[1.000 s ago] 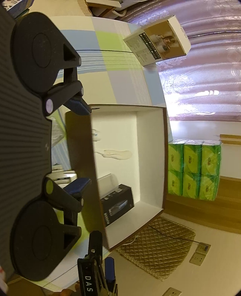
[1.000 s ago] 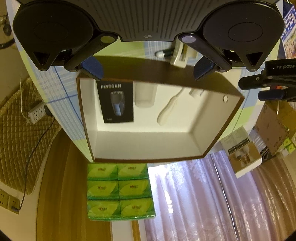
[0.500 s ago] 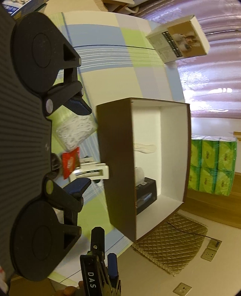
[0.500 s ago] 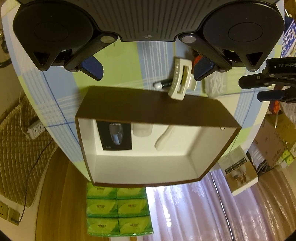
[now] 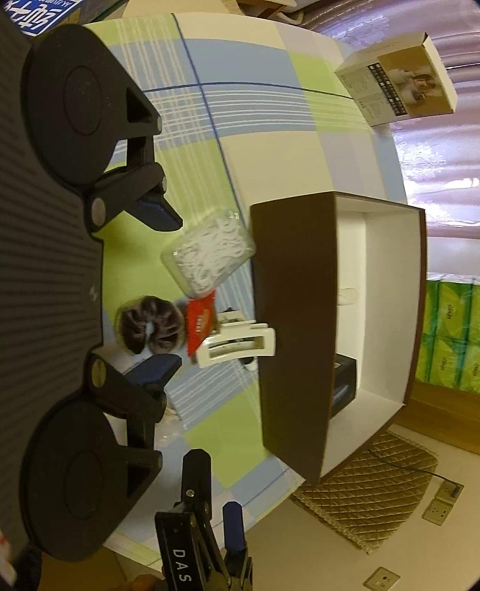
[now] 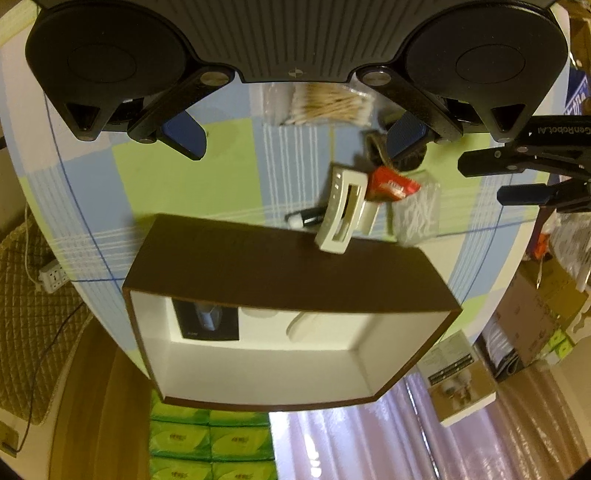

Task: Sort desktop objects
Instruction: 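Grasp brown velvet scrunchie with left tool while right tool grasps cotton swab bag, then carry scrunchie with left tool while right tool carries swab bag into brown box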

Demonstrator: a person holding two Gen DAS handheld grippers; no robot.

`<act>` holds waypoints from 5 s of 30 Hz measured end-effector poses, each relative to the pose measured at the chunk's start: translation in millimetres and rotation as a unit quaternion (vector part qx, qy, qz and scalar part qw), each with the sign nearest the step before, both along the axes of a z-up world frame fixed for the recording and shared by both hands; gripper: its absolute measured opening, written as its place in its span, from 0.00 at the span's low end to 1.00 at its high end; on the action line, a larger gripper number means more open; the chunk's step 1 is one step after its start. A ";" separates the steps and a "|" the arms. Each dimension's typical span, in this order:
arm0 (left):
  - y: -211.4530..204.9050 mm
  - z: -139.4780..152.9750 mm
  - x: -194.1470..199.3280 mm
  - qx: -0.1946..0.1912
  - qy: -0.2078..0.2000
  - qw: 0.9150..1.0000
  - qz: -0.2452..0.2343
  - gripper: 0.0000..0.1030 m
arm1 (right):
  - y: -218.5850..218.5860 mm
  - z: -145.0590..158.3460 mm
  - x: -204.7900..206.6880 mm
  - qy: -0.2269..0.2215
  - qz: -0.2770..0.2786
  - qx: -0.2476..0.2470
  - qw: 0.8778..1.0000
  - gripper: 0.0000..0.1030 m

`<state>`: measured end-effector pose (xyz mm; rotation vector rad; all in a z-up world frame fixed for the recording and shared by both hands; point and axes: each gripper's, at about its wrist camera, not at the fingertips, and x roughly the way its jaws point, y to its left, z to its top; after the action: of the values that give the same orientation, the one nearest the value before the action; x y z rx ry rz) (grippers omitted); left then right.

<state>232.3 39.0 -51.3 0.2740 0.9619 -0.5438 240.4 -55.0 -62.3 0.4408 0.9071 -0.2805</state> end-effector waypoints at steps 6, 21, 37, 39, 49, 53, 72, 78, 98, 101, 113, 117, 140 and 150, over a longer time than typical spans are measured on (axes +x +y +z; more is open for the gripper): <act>2.9 -9.9 -7.2 0.001 0.015 1.000 -0.003 0.65 | 8.8 -16.2 -4.8 0.014 0.020 0.011 1.000 0.98; 3.6 -41.8 -7.4 0.017 0.049 0.998 0.017 0.62 | 22.7 -59.1 1.8 0.038 0.055 0.021 0.998 0.98; 0.7 -51.0 -2.7 0.025 0.052 0.998 0.025 0.60 | 33.5 -84.3 20.2 0.041 0.069 0.005 0.997 0.76; -0.5 -52.6 -1.7 0.024 0.054 0.998 0.024 0.60 | 34.2 -83.3 18.4 0.040 0.076 -0.003 0.996 0.68; -17.8 -62.8 3.6 0.014 0.059 0.998 0.002 0.60 | 7.1 -81.5 3.3 0.051 0.043 -0.013 0.998 0.66; -29.9 -69.4 5.8 0.019 0.058 0.998 -0.012 0.60 | -7.9 -81.1 -2.4 0.055 0.017 -0.007 0.998 0.66; -38.6 -81.6 13.3 0.015 0.048 0.998 -0.024 0.26 | -20.3 -82.7 -7.6 0.050 0.004 -0.005 0.999 0.66; -22.2 -75.3 7.9 0.017 0.056 0.998 -0.023 0.20 | -18.6 -82.4 -6.8 0.053 0.010 -0.011 0.998 0.66; -7.8 -25.4 0.1 -0.010 0.015 1.000 -0.016 0.20 | -10.1 -41.9 -3.4 0.024 0.044 0.004 0.999 0.65; -11.7 -17.0 0.7 -0.022 0.007 1.000 -0.019 0.20 | -11.4 -25.6 -2.8 0.003 0.046 0.000 0.999 0.65; -37.4 23.2 27.9 -0.068 -0.042 0.996 -0.028 0.20 | -30.8 23.7 25.8 -0.062 0.045 -0.019 0.997 0.65; -46.6 35.8 47.0 -0.069 -0.063 0.995 -0.027 0.20 | -42.2 34.2 41.0 -0.078 0.039 -0.029 0.996 0.65; -87.3 46.8 153.3 -0.042 -0.085 0.995 -0.021 0.20 | -93.6 36.6 128.1 -0.083 0.036 -0.060 0.994 0.65; -113.7 27.4 207.4 -0.018 -0.070 0.997 -0.019 0.20 | -128.2 17.8 171.1 -0.069 0.012 -0.065 0.995 0.65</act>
<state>439.7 -74.7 -23.9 0.2952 0.8116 -0.5677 411.5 -183.2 -44.5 0.3250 0.7537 -0.2824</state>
